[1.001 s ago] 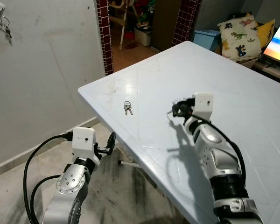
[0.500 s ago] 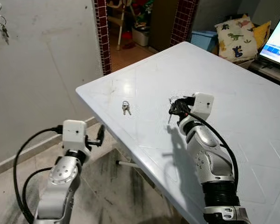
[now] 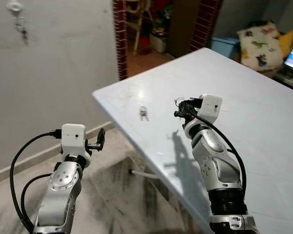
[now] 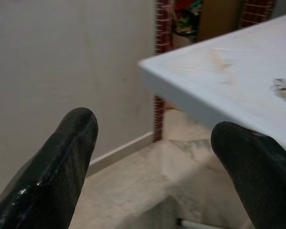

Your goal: Hang keys on a hook

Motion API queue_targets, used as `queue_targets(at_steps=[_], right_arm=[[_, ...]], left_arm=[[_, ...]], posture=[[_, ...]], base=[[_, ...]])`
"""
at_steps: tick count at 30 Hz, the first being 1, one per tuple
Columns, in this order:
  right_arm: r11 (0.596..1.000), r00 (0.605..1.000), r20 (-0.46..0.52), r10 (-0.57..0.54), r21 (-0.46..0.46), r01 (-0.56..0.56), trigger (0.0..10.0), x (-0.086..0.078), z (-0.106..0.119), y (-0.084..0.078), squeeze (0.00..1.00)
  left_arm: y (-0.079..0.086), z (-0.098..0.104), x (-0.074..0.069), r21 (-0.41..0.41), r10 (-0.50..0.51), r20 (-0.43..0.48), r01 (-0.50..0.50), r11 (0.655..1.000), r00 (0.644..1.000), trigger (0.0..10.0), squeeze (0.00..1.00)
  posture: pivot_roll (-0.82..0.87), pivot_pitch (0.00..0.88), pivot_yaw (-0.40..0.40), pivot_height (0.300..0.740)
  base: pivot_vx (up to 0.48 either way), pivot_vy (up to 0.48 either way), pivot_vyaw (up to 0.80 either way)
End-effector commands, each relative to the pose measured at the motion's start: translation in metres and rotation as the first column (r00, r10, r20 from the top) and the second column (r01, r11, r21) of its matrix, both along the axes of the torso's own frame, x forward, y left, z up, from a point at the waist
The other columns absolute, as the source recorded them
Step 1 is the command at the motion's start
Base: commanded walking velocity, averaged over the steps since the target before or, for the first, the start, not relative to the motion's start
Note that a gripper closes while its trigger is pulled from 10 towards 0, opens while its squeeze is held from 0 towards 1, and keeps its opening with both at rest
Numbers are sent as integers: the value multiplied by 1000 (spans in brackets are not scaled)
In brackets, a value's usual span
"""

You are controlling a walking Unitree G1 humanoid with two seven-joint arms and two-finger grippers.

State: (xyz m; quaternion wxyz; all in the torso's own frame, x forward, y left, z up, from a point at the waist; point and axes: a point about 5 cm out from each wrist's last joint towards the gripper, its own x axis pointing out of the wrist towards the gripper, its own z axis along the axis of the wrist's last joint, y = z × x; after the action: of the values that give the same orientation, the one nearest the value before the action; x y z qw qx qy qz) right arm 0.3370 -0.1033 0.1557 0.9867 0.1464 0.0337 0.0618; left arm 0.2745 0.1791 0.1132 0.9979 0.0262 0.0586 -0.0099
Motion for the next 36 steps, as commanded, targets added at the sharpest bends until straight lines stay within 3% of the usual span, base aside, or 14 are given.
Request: queue_targets(at_steps=[1,26,32,36], right_arm=[[1000,999,29,18,7,-18,10000,1,8,6,0],[1000,1000,26,6,2,-6,10000,3,6,4,0],[1000,999,36,26,-1,-26,10000,4,8,8,0],[999,998,45,38,-12,-38,10000,4,9,10,0]], left_arm=[[2,1,1,8,9,4,-9,1000,1000,10000,0],[9,4,9,34,16,19,-17,999,1000,10000,0],[9,12,9,36,-22,72,19,999,997,10000,0],[12,14,10,-10,5,78,-4,1000,997,10000,0]], posture=[[92,22,-33,740],[105,9,-29,740],[109,2,-31,740],[105,4,-30,740]], base=[[0,480,0],[0,478,0],[0,0,0],[0,0,0]])
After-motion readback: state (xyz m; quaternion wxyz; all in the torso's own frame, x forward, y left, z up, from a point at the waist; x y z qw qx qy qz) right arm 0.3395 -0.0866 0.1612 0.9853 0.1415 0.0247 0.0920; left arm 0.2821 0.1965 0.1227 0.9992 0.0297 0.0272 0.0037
